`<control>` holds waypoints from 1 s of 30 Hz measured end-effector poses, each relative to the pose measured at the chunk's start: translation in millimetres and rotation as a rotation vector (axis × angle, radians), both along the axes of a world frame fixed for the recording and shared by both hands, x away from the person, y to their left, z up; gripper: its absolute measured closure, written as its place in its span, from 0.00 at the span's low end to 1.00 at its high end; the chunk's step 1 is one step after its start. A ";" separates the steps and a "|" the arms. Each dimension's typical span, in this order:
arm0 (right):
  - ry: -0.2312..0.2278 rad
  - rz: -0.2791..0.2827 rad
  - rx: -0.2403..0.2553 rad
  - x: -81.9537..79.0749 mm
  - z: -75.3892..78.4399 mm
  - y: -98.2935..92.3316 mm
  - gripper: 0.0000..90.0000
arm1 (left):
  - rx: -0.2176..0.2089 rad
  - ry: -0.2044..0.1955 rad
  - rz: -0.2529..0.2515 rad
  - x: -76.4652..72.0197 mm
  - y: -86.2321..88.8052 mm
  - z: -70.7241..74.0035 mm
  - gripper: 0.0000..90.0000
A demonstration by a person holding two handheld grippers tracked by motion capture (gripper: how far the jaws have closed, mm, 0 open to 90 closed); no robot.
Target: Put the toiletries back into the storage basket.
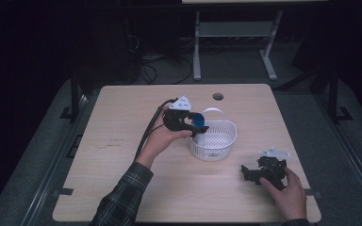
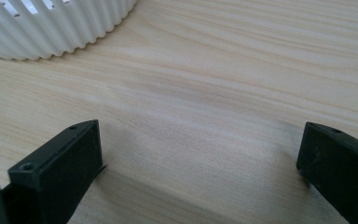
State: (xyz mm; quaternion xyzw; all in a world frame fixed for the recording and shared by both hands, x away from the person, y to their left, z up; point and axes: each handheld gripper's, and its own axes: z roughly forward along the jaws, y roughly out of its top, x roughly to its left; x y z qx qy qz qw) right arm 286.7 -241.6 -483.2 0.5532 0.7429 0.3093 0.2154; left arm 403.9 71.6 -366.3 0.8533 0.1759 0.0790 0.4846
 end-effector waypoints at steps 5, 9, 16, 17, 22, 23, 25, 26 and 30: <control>0.002 -0.001 0.001 0.0 0.0 0.1 0.00 | 0.005 0.006 -0.004 -1.8 -1.1 -2.4 0.41; 0.001 0.000 0.002 0.0 0.0 0.1 0.00 | 0.008 0.002 -0.004 -2.8 -2.2 -2.4 0.41; 0.001 0.000 0.000 0.0 0.0 0.0 0.00 | -0.016 0.020 -0.010 -5.7 -0.4 -1.1 0.37; 0.001 0.000 0.000 -0.1 0.0 0.0 0.00 | -0.015 0.022 -0.012 -6.4 0.3 0.1 0.35; 0.003 -0.002 0.001 -0.2 0.1 0.2 0.00 | -0.028 0.018 -0.024 -10.1 5.6 6.3 0.30; 0.003 -0.002 0.001 -0.2 0.1 0.2 0.00 | -0.028 0.020 -0.025 -11.1 7.0 7.3 0.29; 0.003 -0.002 0.001 -0.2 0.0 0.2 0.00 | -0.030 0.014 -0.025 -13.2 10.1 9.1 0.28; 0.003 -0.002 0.001 -0.2 0.1 0.2 0.00 | -0.033 0.017 -0.026 -14.4 12.3 10.3 0.28; 0.003 -0.001 0.001 -0.2 0.1 0.2 0.00 | -0.030 0.006 -0.027 -21.1 22.9 15.2 0.27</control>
